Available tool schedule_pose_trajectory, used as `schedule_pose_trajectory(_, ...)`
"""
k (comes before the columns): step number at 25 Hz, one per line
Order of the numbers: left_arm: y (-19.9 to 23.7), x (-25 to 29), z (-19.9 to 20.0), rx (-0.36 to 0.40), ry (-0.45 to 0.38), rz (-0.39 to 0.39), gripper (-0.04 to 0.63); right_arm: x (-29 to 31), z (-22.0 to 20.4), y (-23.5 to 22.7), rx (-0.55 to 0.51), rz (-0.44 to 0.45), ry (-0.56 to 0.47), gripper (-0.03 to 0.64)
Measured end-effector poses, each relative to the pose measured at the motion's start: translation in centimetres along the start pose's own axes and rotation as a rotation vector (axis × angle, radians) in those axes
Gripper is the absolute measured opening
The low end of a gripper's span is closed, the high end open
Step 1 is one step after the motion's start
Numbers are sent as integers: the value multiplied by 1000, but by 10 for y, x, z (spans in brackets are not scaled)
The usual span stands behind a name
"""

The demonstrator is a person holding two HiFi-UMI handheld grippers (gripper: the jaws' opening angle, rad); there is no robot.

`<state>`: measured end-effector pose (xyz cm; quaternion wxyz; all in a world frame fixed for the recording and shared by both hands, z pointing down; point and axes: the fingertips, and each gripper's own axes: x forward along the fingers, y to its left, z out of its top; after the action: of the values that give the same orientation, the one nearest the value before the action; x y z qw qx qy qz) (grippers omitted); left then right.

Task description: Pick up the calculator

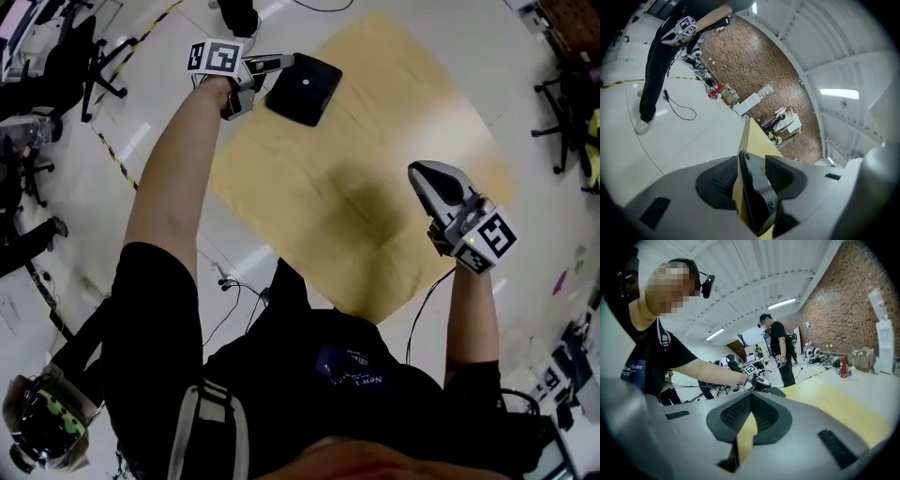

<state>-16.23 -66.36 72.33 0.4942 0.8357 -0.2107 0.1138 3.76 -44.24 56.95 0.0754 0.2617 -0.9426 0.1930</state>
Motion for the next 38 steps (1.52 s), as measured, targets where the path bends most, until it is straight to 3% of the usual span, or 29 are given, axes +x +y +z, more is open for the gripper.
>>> schedule_pose_trajectory(5, 8, 23, -15, -121, 16, -96, 167, -4, 2, -3, 83, -2, -32, -15)
schedule_pose_trajectory(14, 11, 28, -19, -108, 43, -150, 166, -5, 2, 0, 118, -4, -37, -15)
schedule_pose_trajectory(17, 3, 26, -14, -91, 20, -156, 134, -12, 5, 0, 112, -4, -33, -15)
schedule_pose_trajectory(26, -47, -20, 14, -144, -166, -370, 75, -11, 5, -1, 93, -29, 2, -15)
schedule_pose_trajectory(30, -64, -31, 0, -175, -191, -379, 75, -10, 12, 7, 82, -30, 3, -15)
schedule_pose_trajectory(35, -91, -68, -9, -250, -346, -377, 75, -18, 21, 28, 72, -31, -3, -15)
schedule_pose_trajectory(38, -124, -89, -15, -252, -412, -386, 75, -29, 29, 37, 62, -40, -8, -15)
